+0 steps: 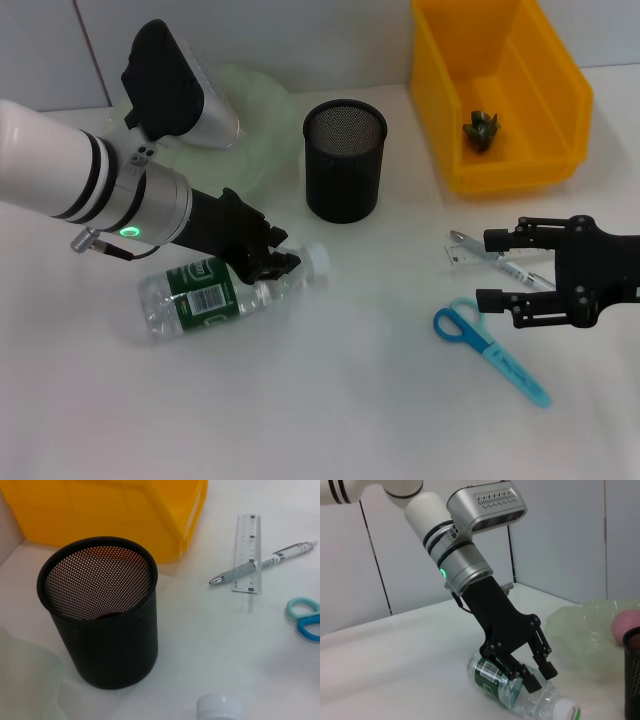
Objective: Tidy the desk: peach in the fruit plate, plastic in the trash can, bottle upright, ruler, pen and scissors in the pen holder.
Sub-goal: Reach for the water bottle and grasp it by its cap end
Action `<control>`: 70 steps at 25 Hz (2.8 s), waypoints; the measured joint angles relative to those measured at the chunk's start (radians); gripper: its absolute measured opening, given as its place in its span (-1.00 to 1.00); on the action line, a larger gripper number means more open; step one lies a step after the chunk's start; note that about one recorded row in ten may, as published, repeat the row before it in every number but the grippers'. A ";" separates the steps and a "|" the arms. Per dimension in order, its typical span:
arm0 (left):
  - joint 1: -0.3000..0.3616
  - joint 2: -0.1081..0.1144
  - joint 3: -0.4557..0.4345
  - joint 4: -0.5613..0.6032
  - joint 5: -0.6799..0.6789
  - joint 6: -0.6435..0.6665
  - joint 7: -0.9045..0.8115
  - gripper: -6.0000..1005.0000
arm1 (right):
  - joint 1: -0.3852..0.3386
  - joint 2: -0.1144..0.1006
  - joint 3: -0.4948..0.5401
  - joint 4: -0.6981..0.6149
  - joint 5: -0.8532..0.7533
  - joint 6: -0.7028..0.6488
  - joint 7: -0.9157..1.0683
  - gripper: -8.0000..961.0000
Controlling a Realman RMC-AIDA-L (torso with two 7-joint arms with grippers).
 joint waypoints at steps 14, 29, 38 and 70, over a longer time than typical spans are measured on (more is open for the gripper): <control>-0.025 -0.007 0.011 -0.061 0.001 -0.067 0.036 -0.23 | -0.008 0.014 0.001 -0.028 -0.005 -0.018 0.007 0.63; -0.049 -0.011 0.042 -0.069 -0.001 -0.075 0.017 0.44 | -0.002 0.014 0.000 -0.029 -0.005 -0.017 0.014 0.62; -0.052 -0.010 0.039 -0.101 0.005 -0.122 0.014 0.56 | 0.000 0.023 0.000 -0.047 -0.005 -0.024 0.016 0.63; -0.013 -0.007 0.102 -0.046 0.009 -0.142 -0.002 0.55 | 0.005 0.025 0.000 -0.057 -0.005 -0.025 0.029 0.63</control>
